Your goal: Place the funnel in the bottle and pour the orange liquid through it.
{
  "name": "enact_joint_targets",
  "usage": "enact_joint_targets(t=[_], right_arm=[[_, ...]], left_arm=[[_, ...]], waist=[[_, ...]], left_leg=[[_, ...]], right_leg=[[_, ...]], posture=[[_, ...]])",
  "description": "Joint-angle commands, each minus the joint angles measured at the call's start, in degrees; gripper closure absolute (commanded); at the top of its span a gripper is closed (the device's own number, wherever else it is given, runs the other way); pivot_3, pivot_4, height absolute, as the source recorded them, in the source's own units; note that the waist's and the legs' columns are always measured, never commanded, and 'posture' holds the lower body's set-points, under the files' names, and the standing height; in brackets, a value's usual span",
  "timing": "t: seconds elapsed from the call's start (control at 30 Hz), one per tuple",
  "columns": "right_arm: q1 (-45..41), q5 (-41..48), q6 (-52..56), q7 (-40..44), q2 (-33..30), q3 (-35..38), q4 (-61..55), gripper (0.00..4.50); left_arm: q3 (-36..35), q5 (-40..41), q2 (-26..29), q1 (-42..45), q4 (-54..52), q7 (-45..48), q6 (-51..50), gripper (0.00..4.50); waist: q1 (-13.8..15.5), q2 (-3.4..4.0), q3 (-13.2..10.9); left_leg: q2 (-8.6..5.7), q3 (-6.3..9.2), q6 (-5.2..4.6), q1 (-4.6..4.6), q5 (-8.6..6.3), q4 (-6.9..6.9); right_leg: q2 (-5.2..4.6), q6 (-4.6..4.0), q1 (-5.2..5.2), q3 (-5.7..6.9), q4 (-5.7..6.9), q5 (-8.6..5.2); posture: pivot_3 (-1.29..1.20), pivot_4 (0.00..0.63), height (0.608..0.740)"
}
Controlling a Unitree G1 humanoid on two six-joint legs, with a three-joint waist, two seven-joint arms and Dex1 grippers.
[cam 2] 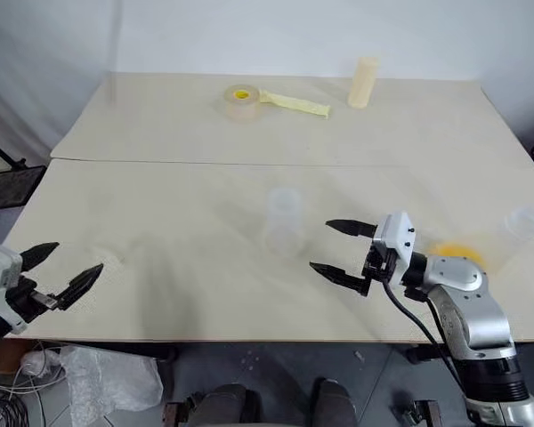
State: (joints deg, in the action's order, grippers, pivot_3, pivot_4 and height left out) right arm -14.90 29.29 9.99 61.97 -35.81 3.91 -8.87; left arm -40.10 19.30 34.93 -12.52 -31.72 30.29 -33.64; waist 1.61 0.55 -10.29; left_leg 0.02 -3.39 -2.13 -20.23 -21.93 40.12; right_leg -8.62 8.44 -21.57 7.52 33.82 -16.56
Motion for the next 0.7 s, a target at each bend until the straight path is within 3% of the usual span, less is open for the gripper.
enact_joint_targets(t=[0.03,0.3,0.53,0.7], right_arm=[[-1.0,0.1,-0.2,0.5,0.1,-0.3,-0.6,0.0],[-0.6,-0.2,0.5,-0.2,-0.4,-0.3,-1.6,0.0],[0.7,-0.2,1.2,-1.2,-1.0,0.5,-3.1,0.0],[1.3,-0.2,1.0,-1.4,-1.1,0.7,-3.3,0.0]], left_arm=[[4.0,-6.1,1.3,3.6,-3.0,-9.2,-5.2,0.01],[12.5,-12.2,6.9,9.7,1.1,-13.0,-13.8,0.01],[14.7,-13.1,9.1,11.7,3.0,-12.2,-17.8,0.01],[15.4,-13.3,9.1,13.2,4.2,-11.6,-17.7,1.3]], waist=[[0.0,-0.01,0.0],[-0.4,-0.03,0.0],[-0.3,-0.03,0.0],[-0.3,-0.03,0.0]], left_leg=[[-0.02,0.0,-0.01,0.0,0.0,0.0],[0.01,-0.04,0.04,0.0,-0.03,-0.08],[0.05,-0.06,0.04,0.0,-0.03,-0.07],[0.04,-0.06,0.04,0.0,-0.03,-0.06]], right_leg=[[-0.01,0.0,0.01,-0.02,0.02,0.0],[0.04,0.0,-0.08,0.02,0.03,0.0],[0.06,0.0,-0.08,0.01,0.02,0.0],[0.05,0.0,-0.08,-0.02,0.02,0.0]], posture=[[0.0,0.15,0.74],[0.0,0.15,0.74],[0.0,0.15,0.74],[0.0,0.15,0.74]])
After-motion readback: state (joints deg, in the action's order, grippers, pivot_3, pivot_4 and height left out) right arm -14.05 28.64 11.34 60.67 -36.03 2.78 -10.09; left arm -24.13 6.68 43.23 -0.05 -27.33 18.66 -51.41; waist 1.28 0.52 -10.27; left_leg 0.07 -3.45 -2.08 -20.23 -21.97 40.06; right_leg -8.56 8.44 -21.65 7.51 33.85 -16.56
